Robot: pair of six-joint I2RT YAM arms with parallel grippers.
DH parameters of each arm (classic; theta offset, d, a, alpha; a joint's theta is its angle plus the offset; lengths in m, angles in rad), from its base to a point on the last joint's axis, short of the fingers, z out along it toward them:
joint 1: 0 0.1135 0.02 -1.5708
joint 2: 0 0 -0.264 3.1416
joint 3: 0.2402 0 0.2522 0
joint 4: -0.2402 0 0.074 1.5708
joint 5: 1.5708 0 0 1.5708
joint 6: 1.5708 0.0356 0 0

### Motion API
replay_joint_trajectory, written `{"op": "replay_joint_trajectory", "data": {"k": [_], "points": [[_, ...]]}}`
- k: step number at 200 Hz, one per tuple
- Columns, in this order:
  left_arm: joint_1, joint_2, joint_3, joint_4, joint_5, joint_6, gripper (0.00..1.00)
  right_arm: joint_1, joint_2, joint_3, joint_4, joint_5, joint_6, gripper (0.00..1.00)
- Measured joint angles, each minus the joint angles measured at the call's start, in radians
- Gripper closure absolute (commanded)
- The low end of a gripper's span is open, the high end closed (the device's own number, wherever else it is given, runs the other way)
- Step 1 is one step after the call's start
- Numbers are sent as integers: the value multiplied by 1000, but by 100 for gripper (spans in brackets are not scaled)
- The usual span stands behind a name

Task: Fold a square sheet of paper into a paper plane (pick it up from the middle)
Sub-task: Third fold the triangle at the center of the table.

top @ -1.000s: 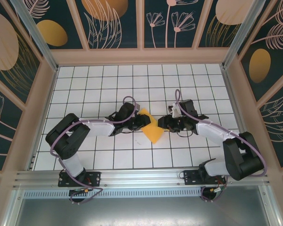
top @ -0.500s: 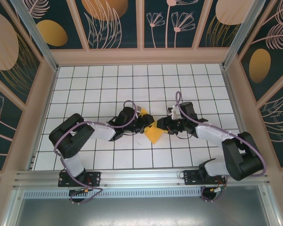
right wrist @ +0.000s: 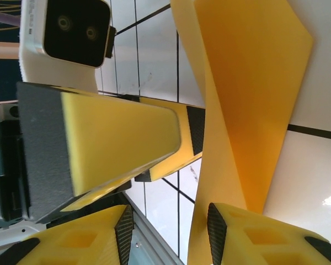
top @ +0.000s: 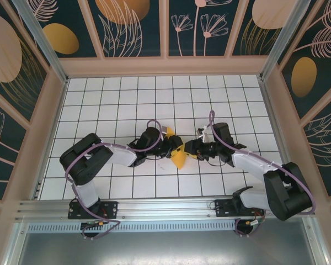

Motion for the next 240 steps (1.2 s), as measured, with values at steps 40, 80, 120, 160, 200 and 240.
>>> {"op": "replay_joint_trajectory", "data": {"k": [40, 80, 120, 160, 200, 240], "points": [[-2, 14, 0, 8, 1, -9, 53, 0, 15, 0, 53, -14, 22, 56], [0, 22, -13, 19, -2, -20, 54, 1, 56, 0, 80, -32, 33, 56], [2, 22, -34, 34, -2, -27, 55, 11, 82, 0, 98, -44, 42, 56], [2, 22, -39, 39, 2, -26, 60, 18, 98, 0, 105, -47, 45, 56], [4, 33, -40, 39, 9, -24, 63, 21, 119, 0, 114, -48, 46, 56], [5, 41, -40, 42, 15, -24, 68, 27, 141, 0, 121, -48, 53, 56]]}}
